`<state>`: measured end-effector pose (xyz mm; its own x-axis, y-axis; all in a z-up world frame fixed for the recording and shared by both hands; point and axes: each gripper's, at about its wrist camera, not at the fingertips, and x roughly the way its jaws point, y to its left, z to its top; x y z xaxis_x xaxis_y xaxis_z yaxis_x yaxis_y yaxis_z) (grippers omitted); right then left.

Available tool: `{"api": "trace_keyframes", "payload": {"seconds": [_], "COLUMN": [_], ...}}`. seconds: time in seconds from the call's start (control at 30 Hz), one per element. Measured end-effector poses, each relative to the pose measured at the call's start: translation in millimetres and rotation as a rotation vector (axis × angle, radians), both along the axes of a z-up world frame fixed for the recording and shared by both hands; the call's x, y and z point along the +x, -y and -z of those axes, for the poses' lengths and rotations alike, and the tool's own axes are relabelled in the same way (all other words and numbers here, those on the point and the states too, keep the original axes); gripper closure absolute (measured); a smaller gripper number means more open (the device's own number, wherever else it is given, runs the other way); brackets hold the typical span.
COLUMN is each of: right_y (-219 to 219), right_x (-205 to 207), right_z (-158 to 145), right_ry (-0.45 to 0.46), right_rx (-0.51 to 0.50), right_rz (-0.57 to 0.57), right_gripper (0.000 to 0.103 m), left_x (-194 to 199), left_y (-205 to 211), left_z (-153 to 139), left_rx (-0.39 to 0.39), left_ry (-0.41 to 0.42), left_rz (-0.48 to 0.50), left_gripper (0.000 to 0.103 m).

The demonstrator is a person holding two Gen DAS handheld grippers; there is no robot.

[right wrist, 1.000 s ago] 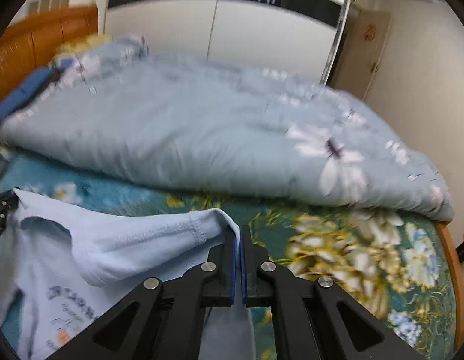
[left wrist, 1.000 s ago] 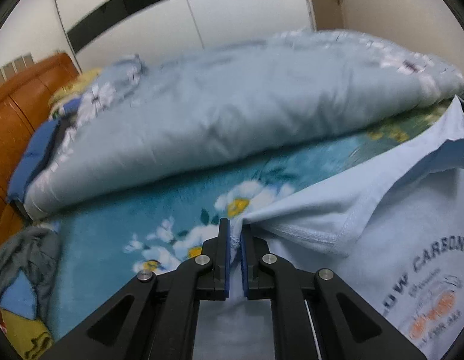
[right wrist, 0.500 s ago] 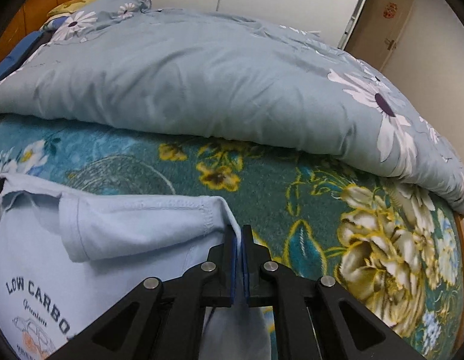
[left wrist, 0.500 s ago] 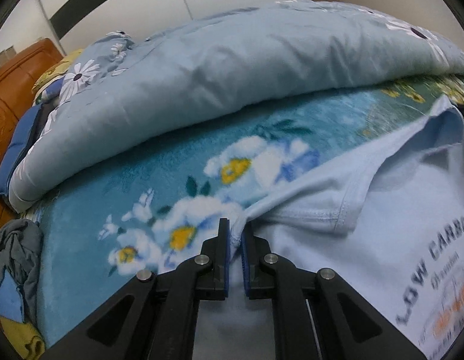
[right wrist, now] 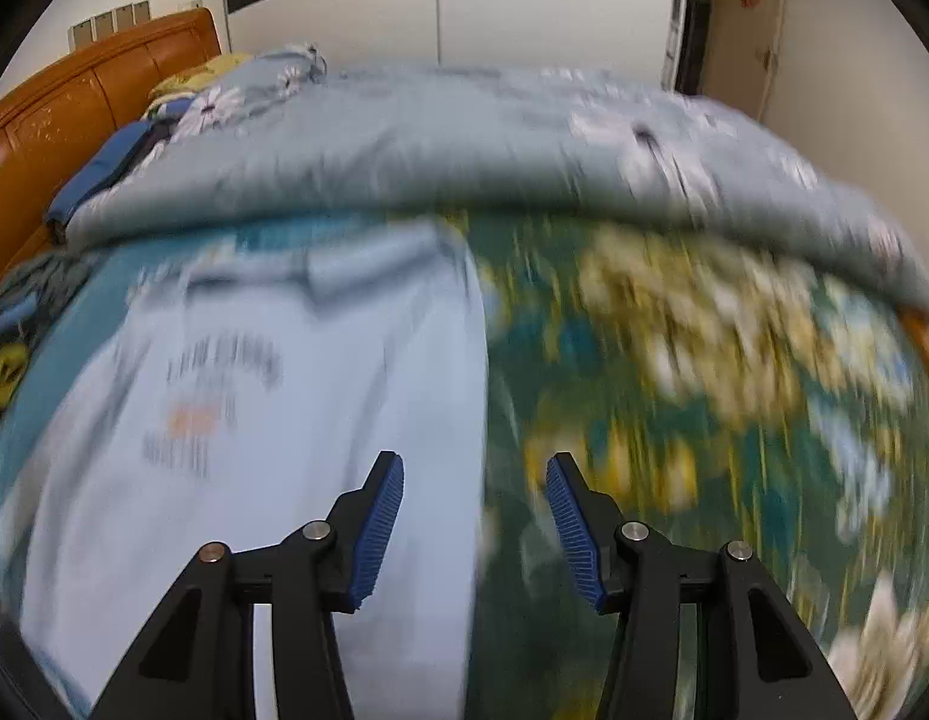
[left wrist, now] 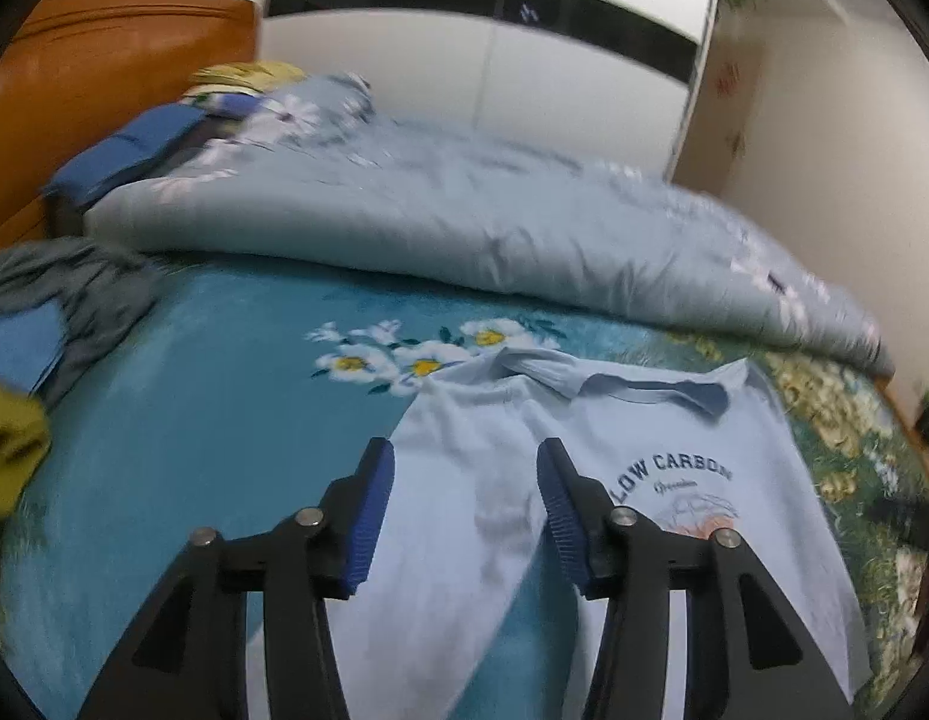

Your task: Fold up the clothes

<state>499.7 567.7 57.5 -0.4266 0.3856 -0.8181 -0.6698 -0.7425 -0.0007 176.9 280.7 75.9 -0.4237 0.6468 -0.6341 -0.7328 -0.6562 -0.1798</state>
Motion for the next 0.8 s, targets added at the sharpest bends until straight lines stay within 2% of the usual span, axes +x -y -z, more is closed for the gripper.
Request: {"api": "trace_keyframes", "payload": {"seconds": [0.13,0.23,0.33,0.4,0.47,0.5,0.67,0.8], "right_y": [37.9,55.7,68.7,74.1,77.1,78.3,74.3,24.7], "right_x": [50.9,71.4,79.1,78.8,77.6,76.1,67.9,81.3], "right_z": [27.2,41.7,48.9,48.7,47.5,47.3,39.5,-0.2], "right_ry": [0.013,0.003,-0.01,-0.02,-0.041,-0.044,0.022,0.13], "right_rx": [-0.074,-0.123,-0.126,-0.116,-0.132,-0.139,-0.059,0.2], "right_rz": [-0.008,-0.007,-0.011,-0.01,-0.011,-0.015,-0.018,0.121], "right_gripper": [0.049,0.049,0.051,0.063,0.094,0.097,0.101,0.101], "left_x": [22.7,28.3,31.7,34.5,37.2,38.3,38.5,30.2], "left_y": [31.9,49.5,61.9,68.8,71.9,73.2,77.8,79.9], "left_z": [13.0,25.8,35.0,39.4,40.0,40.2,37.6,33.6], "left_rx": [0.043,0.053,0.064,0.066,0.058,0.055,0.03,0.005], "left_ry": [-0.012,0.055,0.106,0.122,0.115,0.114,0.087,0.056], "left_rz": [-0.028,-0.049,-0.067,-0.079,-0.081,-0.081,-0.083,-0.091], "left_gripper": [0.052,0.052,0.052,0.052,0.052,0.052,0.052,0.052]}}
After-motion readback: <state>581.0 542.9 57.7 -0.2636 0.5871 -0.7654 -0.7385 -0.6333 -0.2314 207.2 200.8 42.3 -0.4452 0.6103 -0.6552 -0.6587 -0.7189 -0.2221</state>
